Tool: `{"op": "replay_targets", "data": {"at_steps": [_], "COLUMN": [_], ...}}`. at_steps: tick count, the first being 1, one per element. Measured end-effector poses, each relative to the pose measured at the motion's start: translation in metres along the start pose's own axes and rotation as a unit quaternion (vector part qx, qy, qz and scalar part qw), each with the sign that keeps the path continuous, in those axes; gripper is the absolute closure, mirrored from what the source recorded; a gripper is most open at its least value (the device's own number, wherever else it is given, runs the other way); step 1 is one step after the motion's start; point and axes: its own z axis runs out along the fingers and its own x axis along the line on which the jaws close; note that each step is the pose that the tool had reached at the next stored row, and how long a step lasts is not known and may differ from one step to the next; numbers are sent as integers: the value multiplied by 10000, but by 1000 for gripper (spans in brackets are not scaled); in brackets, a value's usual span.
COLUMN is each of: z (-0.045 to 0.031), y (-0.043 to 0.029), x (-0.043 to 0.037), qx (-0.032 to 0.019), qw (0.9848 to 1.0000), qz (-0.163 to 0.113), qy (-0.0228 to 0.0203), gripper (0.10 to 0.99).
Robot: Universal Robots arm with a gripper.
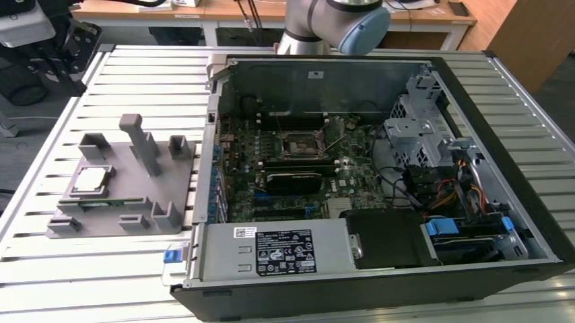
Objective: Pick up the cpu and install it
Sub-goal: 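Reach for the cpu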
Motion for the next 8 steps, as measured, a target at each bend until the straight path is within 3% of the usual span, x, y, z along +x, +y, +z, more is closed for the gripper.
{"op": "replay_targets", "data": {"at_steps": [8], "z": [16], "y": [4], "x": [225], "qx": [0], "qw": [10000], "qz": [-1], "qy": [0], "gripper": [980]}}
